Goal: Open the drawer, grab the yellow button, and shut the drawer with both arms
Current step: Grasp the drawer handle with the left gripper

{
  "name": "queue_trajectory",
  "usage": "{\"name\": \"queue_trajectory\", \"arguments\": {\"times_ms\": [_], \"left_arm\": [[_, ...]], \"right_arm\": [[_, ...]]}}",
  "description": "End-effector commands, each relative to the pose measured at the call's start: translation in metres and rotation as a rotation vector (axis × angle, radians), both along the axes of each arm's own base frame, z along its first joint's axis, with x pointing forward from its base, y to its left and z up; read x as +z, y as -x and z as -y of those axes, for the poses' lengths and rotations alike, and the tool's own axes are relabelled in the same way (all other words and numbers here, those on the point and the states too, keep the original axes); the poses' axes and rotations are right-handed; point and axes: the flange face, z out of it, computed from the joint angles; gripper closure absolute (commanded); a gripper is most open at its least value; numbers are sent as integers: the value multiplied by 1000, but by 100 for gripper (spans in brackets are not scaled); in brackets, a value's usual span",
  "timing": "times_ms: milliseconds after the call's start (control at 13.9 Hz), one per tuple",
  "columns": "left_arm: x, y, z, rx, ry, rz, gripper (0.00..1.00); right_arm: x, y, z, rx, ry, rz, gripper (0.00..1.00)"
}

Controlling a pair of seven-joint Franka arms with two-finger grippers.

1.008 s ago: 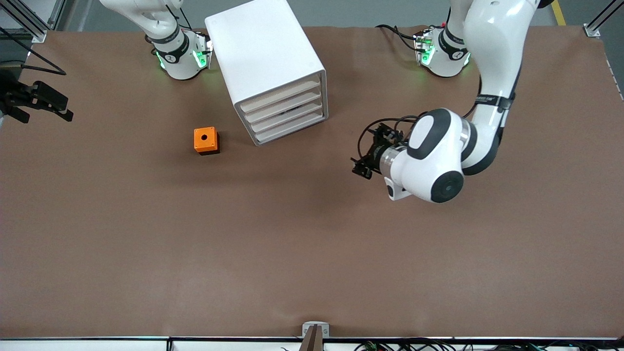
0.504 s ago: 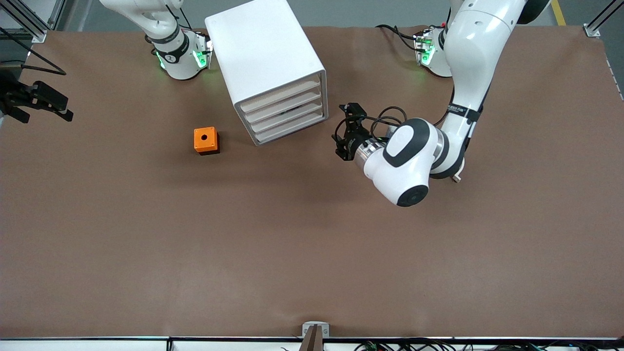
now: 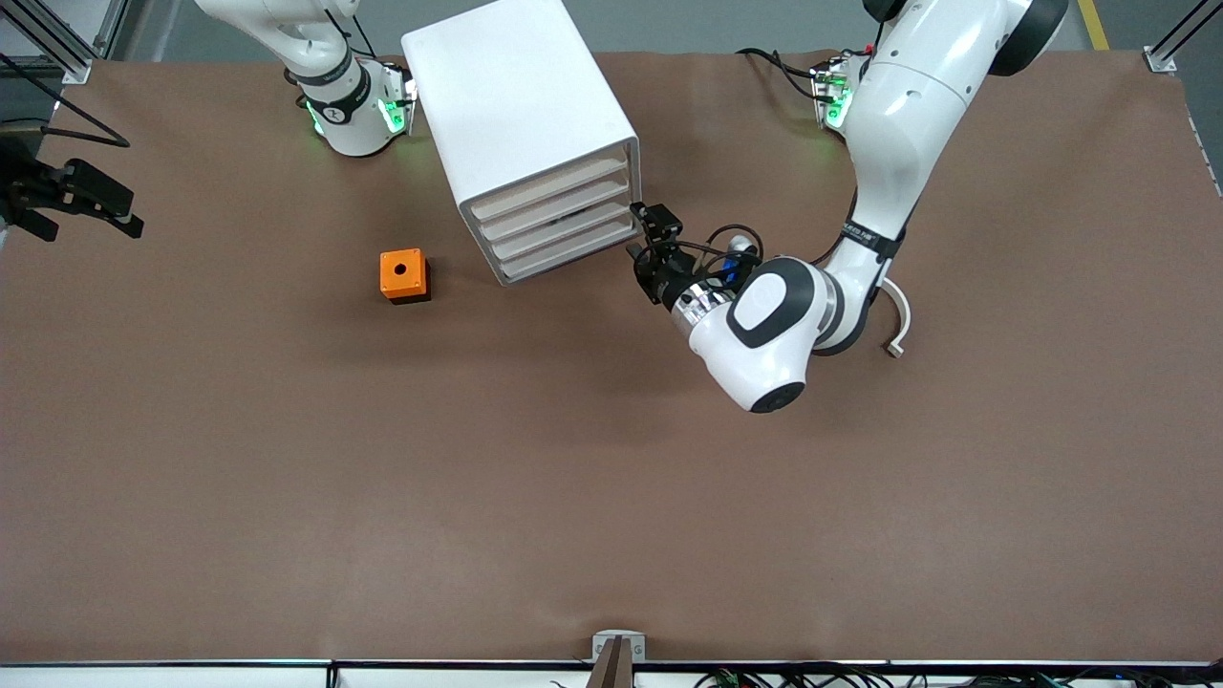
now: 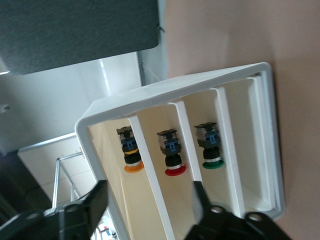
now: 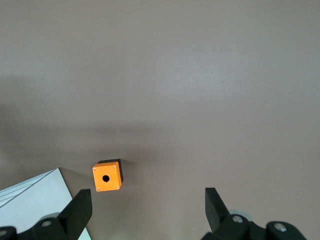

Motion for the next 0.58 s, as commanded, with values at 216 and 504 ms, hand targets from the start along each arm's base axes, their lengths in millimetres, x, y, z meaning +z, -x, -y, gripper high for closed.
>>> {"name": "queue_trajectory", "arguments": {"times_ms": [216, 504], "left_arm": [[-23, 20, 25, -16, -20, -109, 37], [-26, 42, 46, -57, -44, -129, 37]], "right_arm": [[5, 8, 2, 7, -8, 6, 0], [5, 8, 1, 10, -8, 7, 0]]}}
